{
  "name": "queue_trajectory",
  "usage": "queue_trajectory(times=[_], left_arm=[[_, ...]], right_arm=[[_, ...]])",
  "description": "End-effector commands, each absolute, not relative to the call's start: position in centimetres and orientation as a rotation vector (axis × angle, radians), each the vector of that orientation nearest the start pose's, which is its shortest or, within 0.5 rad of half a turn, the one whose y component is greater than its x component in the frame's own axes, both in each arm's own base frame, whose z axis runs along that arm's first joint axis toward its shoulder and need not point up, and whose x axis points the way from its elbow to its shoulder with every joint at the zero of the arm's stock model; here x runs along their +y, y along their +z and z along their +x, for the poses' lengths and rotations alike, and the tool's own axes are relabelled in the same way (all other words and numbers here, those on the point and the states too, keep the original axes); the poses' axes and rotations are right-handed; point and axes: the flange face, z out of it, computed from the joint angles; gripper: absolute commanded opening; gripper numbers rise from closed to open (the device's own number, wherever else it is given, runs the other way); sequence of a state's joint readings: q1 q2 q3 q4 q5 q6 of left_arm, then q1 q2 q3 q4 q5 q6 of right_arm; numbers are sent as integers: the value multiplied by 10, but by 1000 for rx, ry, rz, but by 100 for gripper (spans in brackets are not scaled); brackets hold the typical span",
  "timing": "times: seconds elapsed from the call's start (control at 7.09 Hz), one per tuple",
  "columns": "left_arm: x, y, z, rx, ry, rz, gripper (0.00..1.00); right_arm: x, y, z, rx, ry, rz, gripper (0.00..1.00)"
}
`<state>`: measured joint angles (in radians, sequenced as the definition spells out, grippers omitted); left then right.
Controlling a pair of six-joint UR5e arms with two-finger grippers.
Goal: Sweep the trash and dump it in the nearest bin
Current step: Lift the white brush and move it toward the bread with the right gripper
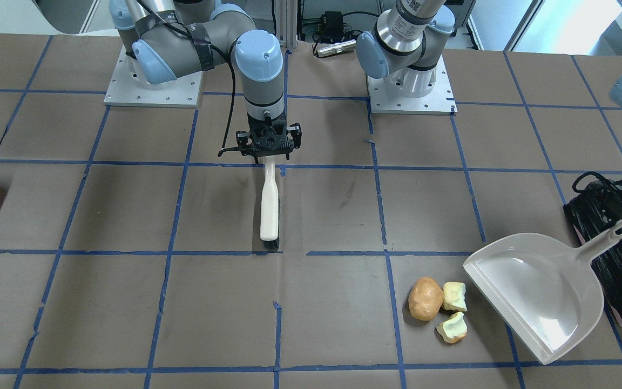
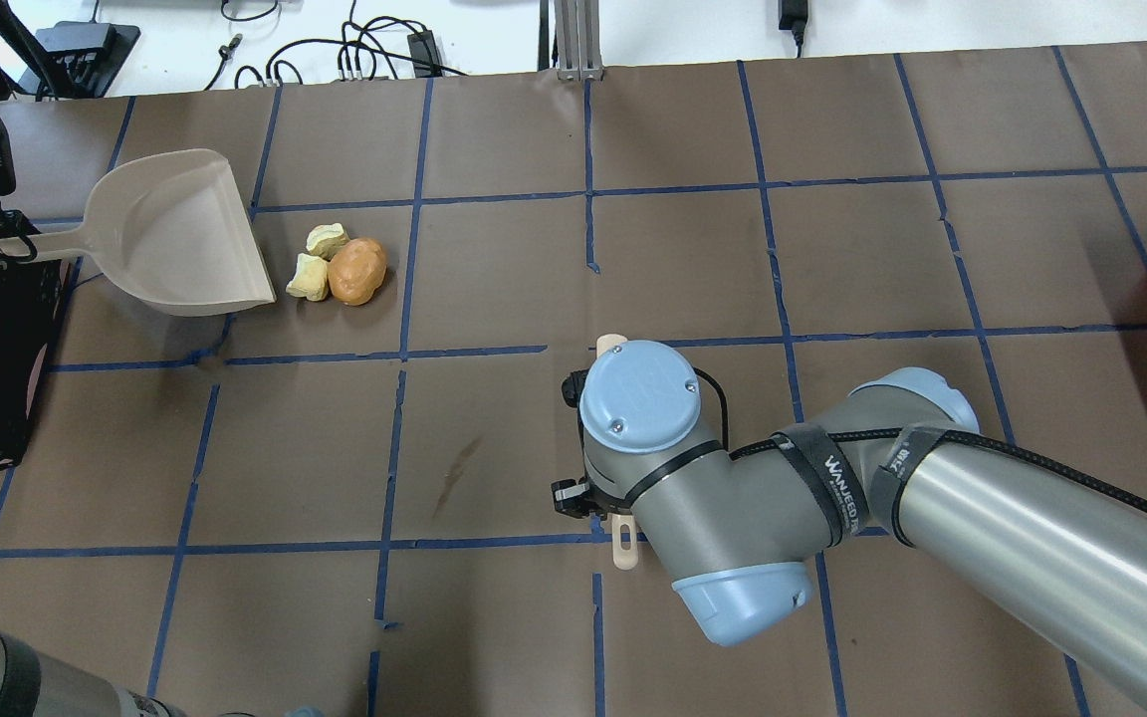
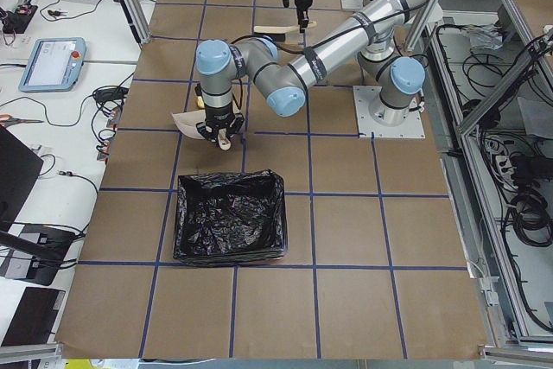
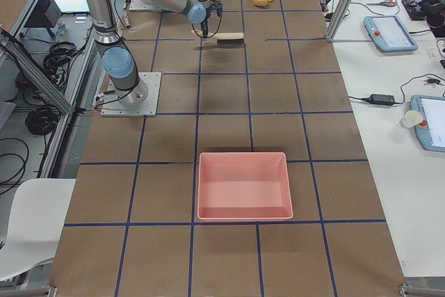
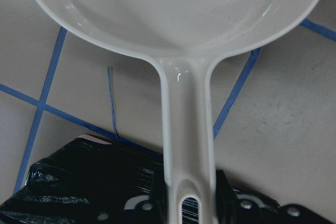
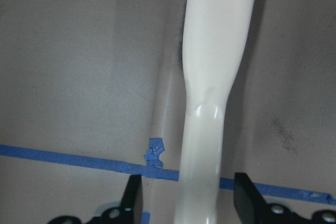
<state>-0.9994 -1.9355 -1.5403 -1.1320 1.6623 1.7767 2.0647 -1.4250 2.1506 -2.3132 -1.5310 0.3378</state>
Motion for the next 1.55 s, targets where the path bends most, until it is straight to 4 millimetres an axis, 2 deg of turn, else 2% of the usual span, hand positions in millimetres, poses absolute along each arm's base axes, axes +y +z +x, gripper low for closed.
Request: queue_trajectory(times=[0.0,0.28,0.42,0.71,0.99,1.27,1.41], left_arm=[[-601,330,239,2439,81,1798,0],[-607,321,244,2423,83,1834,0],[-607,319,245,2403,87,1866,0],[-606,313,246,2404,89,1883,0],[-606,306,258,2396,94,1916,0],[-604,289,253,2430,76,1950,0],[-608,283,256,2429,76,1962,0]], right_arm=[[-338,224,337,3089,1,-240,7],[-341,228,338,3086,-16,-259,4],[-352,242,338,3080,-67,-255,2],[-382,281,352,3070,-127,-229,1],[-393,306,358,3090,-75,-52,1],[-397,319,362,3065,-82,204,1],[-409,325,369,3038,-77,387,1]])
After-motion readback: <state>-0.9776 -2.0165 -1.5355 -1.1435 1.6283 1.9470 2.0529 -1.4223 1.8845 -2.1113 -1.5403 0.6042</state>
